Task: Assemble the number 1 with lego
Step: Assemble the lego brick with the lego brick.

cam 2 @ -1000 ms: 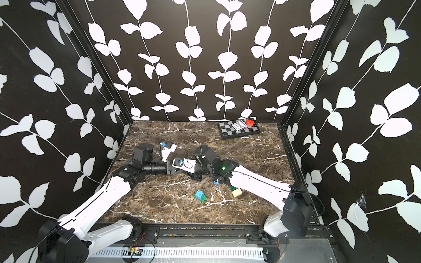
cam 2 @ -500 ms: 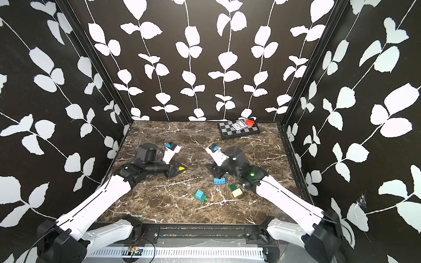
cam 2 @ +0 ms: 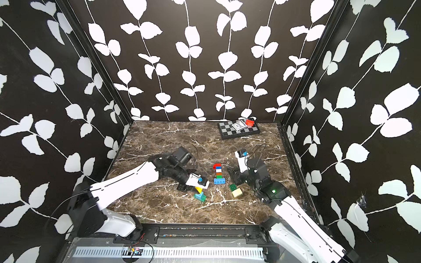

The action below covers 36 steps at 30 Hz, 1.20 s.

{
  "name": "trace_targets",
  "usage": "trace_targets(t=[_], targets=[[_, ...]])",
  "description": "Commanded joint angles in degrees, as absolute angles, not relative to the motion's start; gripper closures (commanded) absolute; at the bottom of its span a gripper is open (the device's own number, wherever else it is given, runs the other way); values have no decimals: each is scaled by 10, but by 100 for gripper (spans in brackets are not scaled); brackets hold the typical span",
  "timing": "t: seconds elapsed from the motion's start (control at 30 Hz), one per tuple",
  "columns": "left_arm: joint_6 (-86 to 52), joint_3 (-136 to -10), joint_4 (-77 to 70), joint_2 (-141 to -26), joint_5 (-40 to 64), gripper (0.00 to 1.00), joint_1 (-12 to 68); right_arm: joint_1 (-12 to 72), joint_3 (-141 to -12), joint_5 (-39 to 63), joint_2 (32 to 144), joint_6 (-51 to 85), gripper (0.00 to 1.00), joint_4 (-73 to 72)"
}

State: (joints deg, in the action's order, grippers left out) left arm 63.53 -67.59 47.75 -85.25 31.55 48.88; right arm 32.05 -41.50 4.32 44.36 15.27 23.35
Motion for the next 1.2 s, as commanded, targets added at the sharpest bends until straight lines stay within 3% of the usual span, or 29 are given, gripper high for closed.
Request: trace_targets(t=[0.0,0.6,1.17], targets=[[758,-704,569,-884,279,83,500,314,-402,26,424,153,40,251],[620,-758,559,-993,155,79,555,298,-407,37,415,122,40,269],[576,-717,514,-971,167,77,556,293,-408,45,417,126,40,271]])
